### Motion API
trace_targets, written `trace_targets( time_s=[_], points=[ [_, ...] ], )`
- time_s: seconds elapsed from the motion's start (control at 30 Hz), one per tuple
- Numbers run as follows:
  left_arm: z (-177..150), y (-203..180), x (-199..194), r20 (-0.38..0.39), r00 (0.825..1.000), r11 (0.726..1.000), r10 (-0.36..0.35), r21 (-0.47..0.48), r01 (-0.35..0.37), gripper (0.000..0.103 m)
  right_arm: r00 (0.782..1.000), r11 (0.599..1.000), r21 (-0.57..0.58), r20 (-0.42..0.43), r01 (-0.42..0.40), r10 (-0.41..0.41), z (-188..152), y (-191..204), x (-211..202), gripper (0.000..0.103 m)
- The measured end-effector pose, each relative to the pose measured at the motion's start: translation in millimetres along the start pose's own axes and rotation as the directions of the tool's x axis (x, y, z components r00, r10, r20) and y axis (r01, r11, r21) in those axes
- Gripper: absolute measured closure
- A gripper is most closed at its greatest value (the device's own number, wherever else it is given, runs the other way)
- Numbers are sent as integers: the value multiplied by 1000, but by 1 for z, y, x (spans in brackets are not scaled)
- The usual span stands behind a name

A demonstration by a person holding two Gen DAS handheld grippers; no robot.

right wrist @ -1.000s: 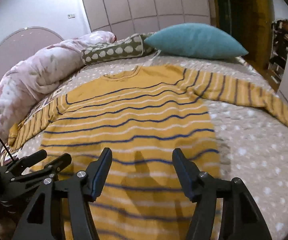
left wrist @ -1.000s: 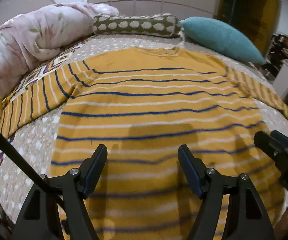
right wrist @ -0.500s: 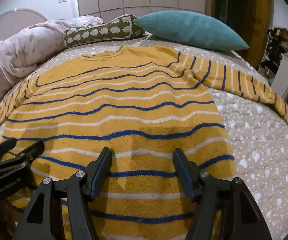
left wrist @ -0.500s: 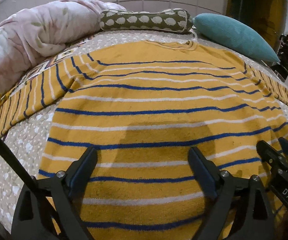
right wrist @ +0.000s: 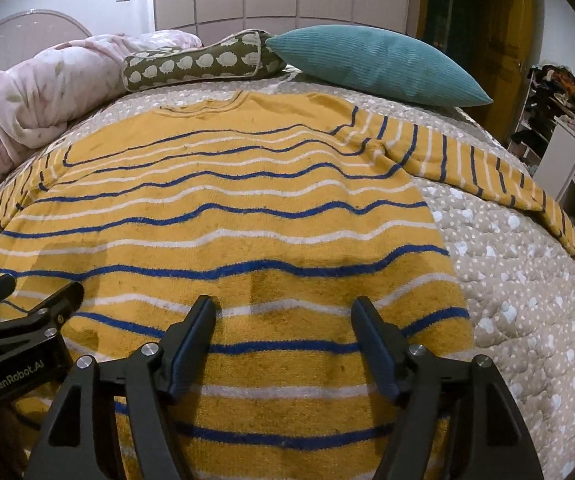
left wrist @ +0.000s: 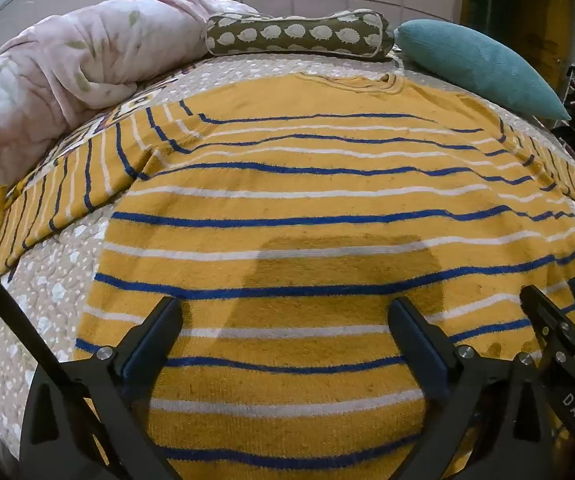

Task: Fold small clothes

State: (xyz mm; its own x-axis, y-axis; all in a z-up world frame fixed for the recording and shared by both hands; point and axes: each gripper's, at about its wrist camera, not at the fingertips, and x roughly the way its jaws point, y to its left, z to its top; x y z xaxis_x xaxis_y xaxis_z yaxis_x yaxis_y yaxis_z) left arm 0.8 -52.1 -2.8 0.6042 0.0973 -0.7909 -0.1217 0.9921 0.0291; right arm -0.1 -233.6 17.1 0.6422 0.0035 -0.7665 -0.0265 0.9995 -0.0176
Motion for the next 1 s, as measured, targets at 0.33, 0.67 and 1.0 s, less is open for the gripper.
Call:
trace_targets(
  time_s=[0.33,0.67,1.0],
  points=[
    [0,3,0,-3,1000,1000,-16,-12,16,0,999,999,-19,-11,30,-30,1,4,3,24],
    [0,2,1,-7,1000,1000,-14,-11,14,0,999,999,-13,-18,42,-42,2,2,2,20],
    [0,1,1,-10,1000,1000,1,-5,-1,0,1000,1000,4,-18,23,-22,1,0,0,19]
  ],
)
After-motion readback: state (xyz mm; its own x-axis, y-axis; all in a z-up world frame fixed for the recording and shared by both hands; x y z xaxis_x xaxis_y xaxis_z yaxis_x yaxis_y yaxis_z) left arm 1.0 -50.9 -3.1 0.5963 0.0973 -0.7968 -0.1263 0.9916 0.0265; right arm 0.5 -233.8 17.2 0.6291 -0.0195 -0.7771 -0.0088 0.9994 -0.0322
